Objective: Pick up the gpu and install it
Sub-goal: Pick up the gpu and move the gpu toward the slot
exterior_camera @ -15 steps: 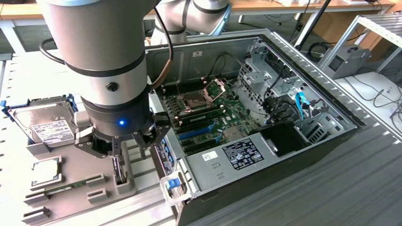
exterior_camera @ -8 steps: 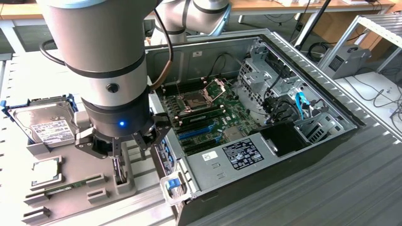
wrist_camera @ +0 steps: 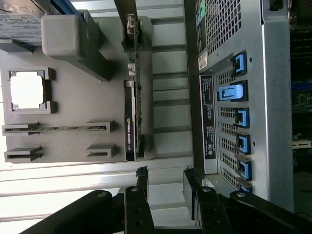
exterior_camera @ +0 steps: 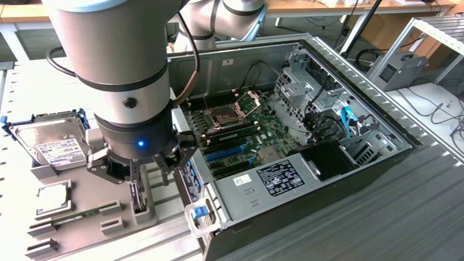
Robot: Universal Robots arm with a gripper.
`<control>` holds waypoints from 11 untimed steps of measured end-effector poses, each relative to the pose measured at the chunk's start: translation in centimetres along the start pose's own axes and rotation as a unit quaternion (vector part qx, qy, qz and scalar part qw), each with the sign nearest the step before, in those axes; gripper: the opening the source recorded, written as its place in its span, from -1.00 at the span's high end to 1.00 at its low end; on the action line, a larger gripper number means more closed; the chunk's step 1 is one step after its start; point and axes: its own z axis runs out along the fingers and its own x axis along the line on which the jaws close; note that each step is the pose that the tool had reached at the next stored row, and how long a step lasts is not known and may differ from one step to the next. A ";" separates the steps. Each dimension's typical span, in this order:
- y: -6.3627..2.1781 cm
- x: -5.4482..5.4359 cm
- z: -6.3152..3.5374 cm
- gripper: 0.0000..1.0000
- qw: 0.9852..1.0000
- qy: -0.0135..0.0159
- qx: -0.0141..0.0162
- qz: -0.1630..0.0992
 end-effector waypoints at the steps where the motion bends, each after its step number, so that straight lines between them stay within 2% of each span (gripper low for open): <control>1: 0.00 0.0 0.02 0.16 1.000 0.000 0.000 0.000; 11: 0.00 0.0 0.26 0.16 1.000 0.000 0.002 0.000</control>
